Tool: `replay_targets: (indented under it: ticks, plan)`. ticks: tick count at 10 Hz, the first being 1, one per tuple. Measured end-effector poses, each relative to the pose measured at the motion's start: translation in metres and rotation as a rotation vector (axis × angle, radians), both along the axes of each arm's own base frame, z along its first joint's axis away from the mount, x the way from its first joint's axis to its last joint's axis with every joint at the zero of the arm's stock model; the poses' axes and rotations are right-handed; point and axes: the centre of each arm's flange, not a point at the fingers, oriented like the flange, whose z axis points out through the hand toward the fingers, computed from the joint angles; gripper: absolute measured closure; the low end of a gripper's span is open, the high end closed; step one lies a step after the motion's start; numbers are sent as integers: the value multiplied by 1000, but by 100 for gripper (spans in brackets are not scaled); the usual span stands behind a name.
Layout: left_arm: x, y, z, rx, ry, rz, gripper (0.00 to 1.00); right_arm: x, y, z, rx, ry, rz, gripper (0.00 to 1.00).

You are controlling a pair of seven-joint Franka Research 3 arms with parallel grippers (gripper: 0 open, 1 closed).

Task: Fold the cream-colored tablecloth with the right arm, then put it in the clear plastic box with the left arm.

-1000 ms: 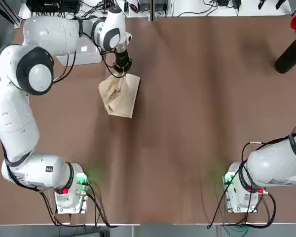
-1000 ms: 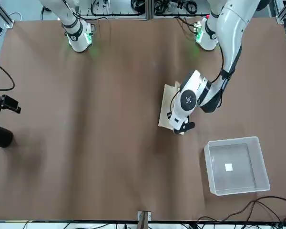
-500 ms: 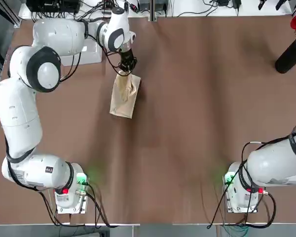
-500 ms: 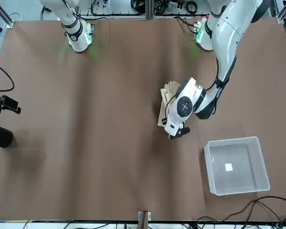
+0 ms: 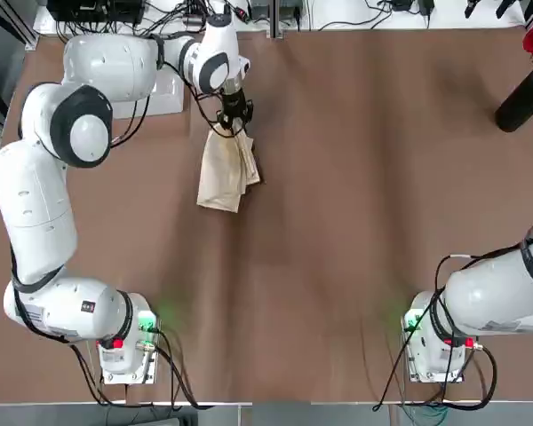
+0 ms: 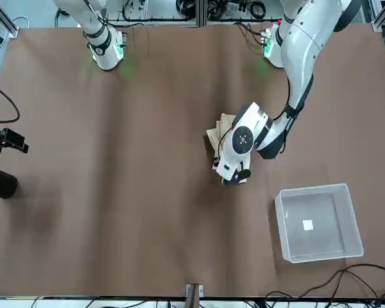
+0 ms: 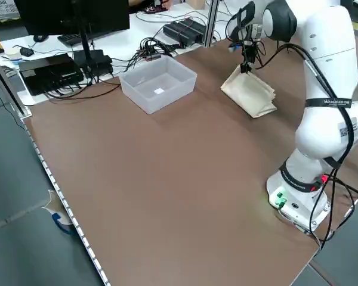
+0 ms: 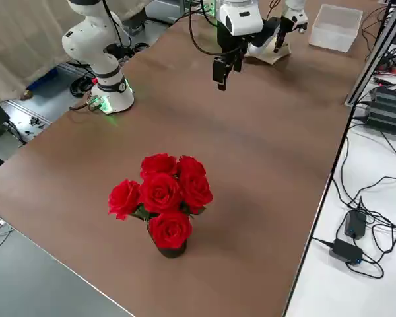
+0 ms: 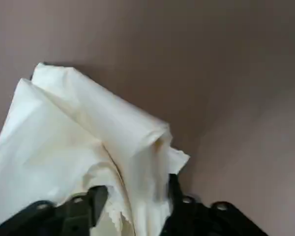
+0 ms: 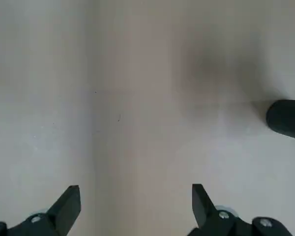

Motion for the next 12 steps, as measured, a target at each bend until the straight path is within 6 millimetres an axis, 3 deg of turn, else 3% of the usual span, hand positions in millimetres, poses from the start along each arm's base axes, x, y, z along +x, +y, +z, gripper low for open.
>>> replay_targets:
  ticks: [2, 3, 5, 7, 9, 12]
  plan:
    - [14, -12, 39, -48, -63, 4, 8, 0, 0, 0, 0, 1, 1, 0]
    - [24, -11, 60, -63, -99, 11, 0, 0, 0, 0, 0, 1, 1, 0]
    - [34, 6, 79, -55, -110, -36, 0, 0, 0, -1, 0, 1, 2, 0]
    - [41, 34, 74, -50, -57, -138, 0, 0, 0, -1, 0, 1, 2, 0]
    - [42, 71, 52, -92, 12, -199, 2, 0, 0, -1, 0, 1, 3, 0]
    - [36, 145, 35, -241, -22, -236, 2, 0, 0, -1, 0, 1, 2, 0]
